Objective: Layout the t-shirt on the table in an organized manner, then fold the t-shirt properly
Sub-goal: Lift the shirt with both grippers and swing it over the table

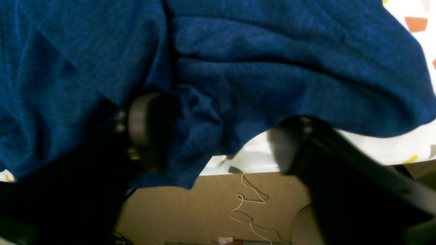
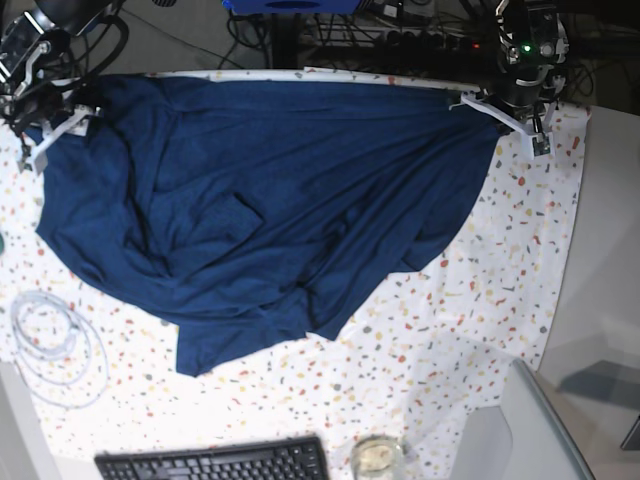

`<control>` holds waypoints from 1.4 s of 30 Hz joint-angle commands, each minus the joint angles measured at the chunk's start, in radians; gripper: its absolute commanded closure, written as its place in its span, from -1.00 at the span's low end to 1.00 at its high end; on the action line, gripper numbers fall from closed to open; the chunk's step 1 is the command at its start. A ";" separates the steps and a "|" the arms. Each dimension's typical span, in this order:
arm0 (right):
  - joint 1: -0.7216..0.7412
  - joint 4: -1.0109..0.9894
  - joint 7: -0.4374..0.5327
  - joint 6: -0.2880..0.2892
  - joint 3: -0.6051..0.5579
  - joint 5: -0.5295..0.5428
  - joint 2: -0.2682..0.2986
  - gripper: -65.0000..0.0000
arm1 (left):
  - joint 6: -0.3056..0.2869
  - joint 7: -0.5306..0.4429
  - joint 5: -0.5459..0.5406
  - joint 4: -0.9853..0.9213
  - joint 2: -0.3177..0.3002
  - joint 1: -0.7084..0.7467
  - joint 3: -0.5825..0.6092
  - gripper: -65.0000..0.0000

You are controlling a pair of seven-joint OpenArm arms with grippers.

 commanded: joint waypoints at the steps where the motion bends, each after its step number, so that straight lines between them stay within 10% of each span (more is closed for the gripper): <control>1: 0.004 0.007 -0.002 0.002 0.000 0.007 0.006 0.12 | 0.007 -0.017 0.004 0.016 -0.005 0.005 0.001 1.00; 5: 0.011 0.015 -0.002 0.002 -0.002 0.007 0.014 1.00 | 0.007 -0.017 0.005 0.024 -0.005 -0.002 0.004 1.00; 14: 0.077 0.177 -0.140 0.002 -0.057 0.004 0.092 0.98 | 0.010 0.017 0.005 0.074 -0.085 -0.097 0.119 1.00; 26: 0.400 0.131 -0.197 0.002 -0.327 -0.001 0.259 0.98 | 0.010 0.296 0.005 0.035 -0.108 -0.664 0.321 1.00; 42: 0.848 -0.341 0.110 0.002 -0.511 -0.001 0.414 0.98 | 0.010 0.103 -0.001 -0.499 -0.077 -1.276 0.441 1.00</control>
